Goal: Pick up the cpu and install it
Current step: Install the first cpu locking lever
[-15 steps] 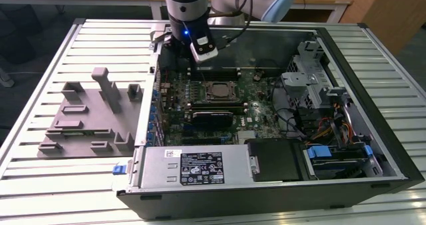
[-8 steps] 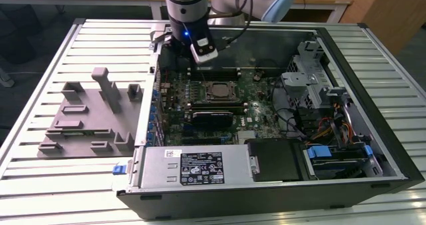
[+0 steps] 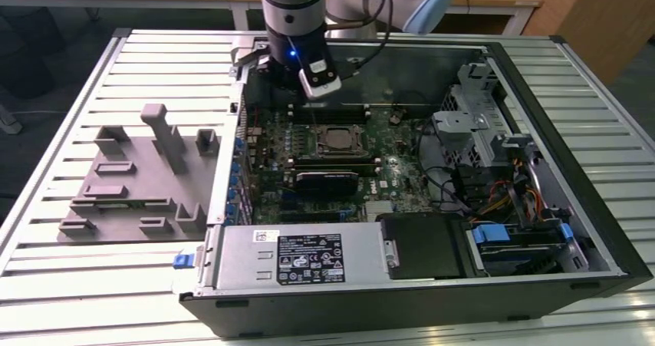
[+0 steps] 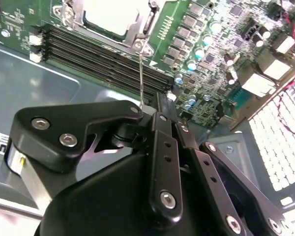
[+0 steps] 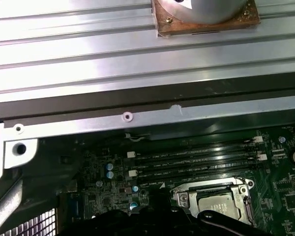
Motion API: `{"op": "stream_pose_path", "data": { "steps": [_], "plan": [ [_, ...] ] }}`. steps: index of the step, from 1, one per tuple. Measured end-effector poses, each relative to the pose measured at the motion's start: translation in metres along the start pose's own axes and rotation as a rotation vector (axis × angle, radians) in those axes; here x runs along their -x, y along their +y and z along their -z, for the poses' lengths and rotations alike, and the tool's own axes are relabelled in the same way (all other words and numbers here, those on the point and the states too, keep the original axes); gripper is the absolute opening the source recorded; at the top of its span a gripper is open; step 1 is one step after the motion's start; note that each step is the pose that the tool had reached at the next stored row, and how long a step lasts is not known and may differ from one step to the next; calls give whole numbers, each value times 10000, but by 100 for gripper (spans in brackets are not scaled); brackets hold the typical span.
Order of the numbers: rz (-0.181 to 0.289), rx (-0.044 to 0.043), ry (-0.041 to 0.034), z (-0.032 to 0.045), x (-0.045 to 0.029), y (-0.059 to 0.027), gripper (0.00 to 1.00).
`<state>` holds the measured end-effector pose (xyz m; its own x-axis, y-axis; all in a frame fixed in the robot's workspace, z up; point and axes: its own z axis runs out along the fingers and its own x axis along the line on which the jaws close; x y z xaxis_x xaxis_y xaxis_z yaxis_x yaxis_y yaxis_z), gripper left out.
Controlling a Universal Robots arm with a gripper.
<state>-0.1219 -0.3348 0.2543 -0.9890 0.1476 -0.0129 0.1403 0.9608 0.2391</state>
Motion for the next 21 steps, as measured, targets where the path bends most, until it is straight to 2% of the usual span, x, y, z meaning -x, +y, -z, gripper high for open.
{"op": "stream_pose_path", "data": {
  "steps": [6,16,19,21],
  "plan": [
    [0,0,0,-13,134,19,11],
    [0,-4,0,-33,417,58,11],
    [-24,-81,-18,-34,450,62,11],
    [-29,-100,-22,-34,450,62,11]
  ]
}}
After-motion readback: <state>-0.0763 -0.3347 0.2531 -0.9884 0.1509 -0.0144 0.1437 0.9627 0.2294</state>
